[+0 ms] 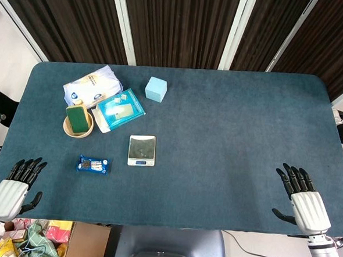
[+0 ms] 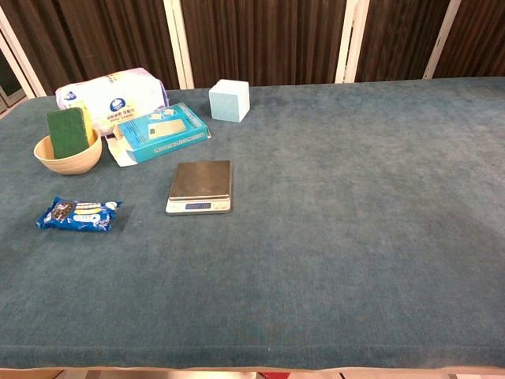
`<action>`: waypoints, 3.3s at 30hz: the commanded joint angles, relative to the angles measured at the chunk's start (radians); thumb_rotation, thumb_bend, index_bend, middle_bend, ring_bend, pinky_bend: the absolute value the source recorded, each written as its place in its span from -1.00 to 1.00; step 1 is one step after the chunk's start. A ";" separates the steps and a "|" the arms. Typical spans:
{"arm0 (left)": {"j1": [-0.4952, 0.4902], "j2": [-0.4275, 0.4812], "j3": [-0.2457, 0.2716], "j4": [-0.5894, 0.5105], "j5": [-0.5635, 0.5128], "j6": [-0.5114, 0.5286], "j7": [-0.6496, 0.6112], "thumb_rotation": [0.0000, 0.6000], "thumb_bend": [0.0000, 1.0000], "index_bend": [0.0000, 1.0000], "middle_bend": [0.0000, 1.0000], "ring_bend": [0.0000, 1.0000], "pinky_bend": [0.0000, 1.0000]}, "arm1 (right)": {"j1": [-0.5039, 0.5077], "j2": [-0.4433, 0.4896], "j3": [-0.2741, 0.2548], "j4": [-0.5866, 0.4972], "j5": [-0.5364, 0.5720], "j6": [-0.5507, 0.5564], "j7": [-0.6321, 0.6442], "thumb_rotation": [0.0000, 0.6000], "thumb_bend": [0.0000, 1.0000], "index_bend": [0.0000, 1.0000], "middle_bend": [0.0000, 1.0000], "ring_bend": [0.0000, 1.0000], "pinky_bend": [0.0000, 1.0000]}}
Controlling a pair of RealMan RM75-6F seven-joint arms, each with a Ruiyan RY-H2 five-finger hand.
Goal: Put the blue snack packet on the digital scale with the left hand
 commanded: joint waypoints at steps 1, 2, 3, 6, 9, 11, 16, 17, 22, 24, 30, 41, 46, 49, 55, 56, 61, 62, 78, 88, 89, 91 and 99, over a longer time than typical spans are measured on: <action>0.002 -0.003 0.002 -0.001 0.000 0.001 0.010 1.00 -0.14 -1.00 -0.98 -1.00 -0.89 | -0.001 0.001 -0.002 -0.002 -0.002 0.000 -0.002 1.00 -0.65 -1.00 -1.00 -1.00 -1.00; -0.001 -0.008 -0.001 0.003 -0.001 0.000 0.014 1.00 -0.14 -1.00 -0.99 -0.97 -0.86 | -0.001 0.002 -0.003 -0.003 -0.004 0.001 -0.001 1.00 -0.65 -1.00 -1.00 -1.00 -1.00; -0.003 -0.014 -0.003 0.007 0.000 0.000 0.019 1.00 -0.15 -1.00 -0.99 -0.90 -0.75 | -0.002 0.003 -0.005 -0.003 -0.006 0.003 -0.001 1.00 -0.65 -1.00 -1.00 -1.00 -1.00; -0.024 -0.071 -0.028 0.048 0.022 0.018 0.006 1.00 -0.15 -1.00 -1.00 -0.28 0.00 | -0.007 0.010 -0.008 -0.005 -0.009 0.010 0.010 1.00 -0.65 -1.00 -1.00 -1.00 -1.00; -0.073 -0.194 -0.077 0.165 0.035 0.024 -0.006 1.00 -0.15 -0.98 -0.90 0.32 0.58 | -0.011 0.014 -0.009 -0.001 -0.004 0.011 0.004 1.00 -0.65 -1.00 -1.00 -1.00 -1.00; -0.105 -0.257 -0.090 0.234 0.028 -0.011 0.003 1.00 -0.15 -0.94 -0.82 0.49 0.70 | -0.013 0.010 -0.004 -0.002 0.003 0.014 -0.011 1.00 -0.65 -1.00 -1.00 -1.00 -1.00; -0.190 -0.351 -0.103 0.315 -0.052 -0.197 0.079 1.00 -0.15 -0.90 -0.81 0.73 0.89 | -0.016 0.011 0.001 -0.005 0.015 0.014 -0.015 1.00 -0.65 -1.00 -1.00 -1.00 -1.00; -0.199 -0.369 -0.106 0.329 -0.066 -0.218 0.105 1.00 -0.15 -0.90 -0.81 0.75 0.91 | -0.018 0.008 0.005 -0.004 0.021 0.019 -0.027 1.00 -0.65 -1.00 -1.00 -1.00 -1.00; -0.234 -0.455 -0.112 0.413 -0.108 -0.274 0.232 1.00 -0.20 -0.87 -0.81 0.77 0.94 | -0.022 0.007 0.011 -0.011 0.040 0.016 -0.035 1.00 -0.65 -1.00 -1.00 -1.00 -1.00; -0.245 -0.481 -0.119 0.438 -0.132 -0.295 0.255 1.00 -0.20 -0.85 -0.81 0.77 0.94 | -0.020 0.012 0.008 -0.013 0.041 0.007 -0.030 1.00 -0.65 -1.00 -1.00 -1.00 -1.00; -0.261 -0.525 -0.131 0.502 -0.174 -0.313 0.263 1.00 -0.20 -0.80 -0.73 0.77 0.94 | -0.019 0.027 -0.002 -0.020 0.035 -0.004 -0.011 1.00 -0.65 -1.00 -1.00 -1.00 -1.00; -0.278 -0.573 -0.141 0.578 -0.169 -0.253 0.191 1.00 -0.20 0.10 0.06 0.86 1.00 | -0.015 0.028 -0.008 -0.023 0.030 -0.018 -0.010 1.00 -0.65 -1.00 -1.00 -1.00 -1.00; -0.287 -0.585 -0.150 0.571 -0.162 -0.219 0.157 1.00 -0.20 0.22 0.21 0.94 1.00 | -0.014 0.030 -0.010 -0.025 0.028 -0.023 -0.008 1.00 -0.65 -1.00 -1.00 -1.00 -1.00; -0.298 -0.583 -0.168 0.531 -0.175 -0.217 0.153 1.00 -0.20 0.24 0.24 0.98 1.00 | -0.014 0.031 -0.010 -0.025 0.029 -0.023 -0.006 1.00 -0.65 -1.00 -1.00 -1.00 -1.00; -0.361 -0.633 -0.250 0.468 -0.221 -0.207 0.258 1.00 -0.20 0.25 0.24 0.99 1.00 | -0.008 0.033 -0.010 -0.028 0.026 -0.032 -0.001 1.00 -0.65 -1.00 -1.00 -1.00 -1.00; -0.372 -0.646 -0.261 0.469 -0.229 -0.208 0.268 1.00 -0.20 0.25 0.23 0.99 1.00 | -0.009 0.032 -0.009 -0.027 0.026 -0.028 -0.001 1.00 -0.65 -1.00 -1.00 -1.00 -1.00; -0.440 -0.733 -0.308 0.490 -0.284 -0.252 0.326 1.00 -0.20 0.25 0.15 1.00 1.00 | -0.008 0.036 -0.005 -0.023 0.031 -0.028 0.016 1.00 -0.65 -1.00 -1.00 -1.00 -1.00; -0.454 -0.752 -0.318 0.503 -0.299 -0.264 0.340 1.00 -0.20 0.24 0.13 1.00 1.00 | -0.007 0.037 -0.005 -0.023 0.033 -0.031 0.019 1.00 -0.65 -1.00 -1.00 -1.00 -1.00; -0.584 -0.900 -0.337 0.705 -0.350 -0.324 0.401 1.00 -0.18 -0.09 -0.12 1.00 1.00 | 0.000 0.070 -0.008 -0.017 0.038 -0.046 0.095 1.00 -0.65 -1.00 -1.00 -1.00 -1.00; -0.606 -0.912 -0.327 0.730 -0.348 -0.320 0.374 1.00 -0.21 -0.66 -0.69 1.00 1.00 | 0.002 0.075 -0.012 -0.022 0.034 -0.052 0.094 1.00 -0.65 -1.00 -1.00 -1.00 -1.00; -0.602 -0.909 -0.324 0.725 -0.347 -0.316 0.369 1.00 -0.22 -0.66 -0.70 1.00 1.00 | 0.003 0.075 -0.012 -0.021 0.030 -0.050 0.101 1.00 -0.65 -1.00 -1.00 -1.00 -1.00; -0.596 -0.899 -0.322 0.710 -0.350 -0.311 0.366 1.00 -0.24 -0.66 -0.71 1.00 1.00 | 0.003 0.074 -0.014 -0.016 0.022 -0.046 0.112 1.00 -0.65 -1.00 -1.00 -1.00 -1.00; -0.505 -0.753 -0.259 0.478 -0.288 -0.184 0.375 1.00 -0.23 -0.73 -0.73 1.00 1.00 | 0.000 0.072 -0.017 -0.010 0.003 -0.027 0.122 1.00 -0.65 -1.00 -1.00 -1.00 -1.00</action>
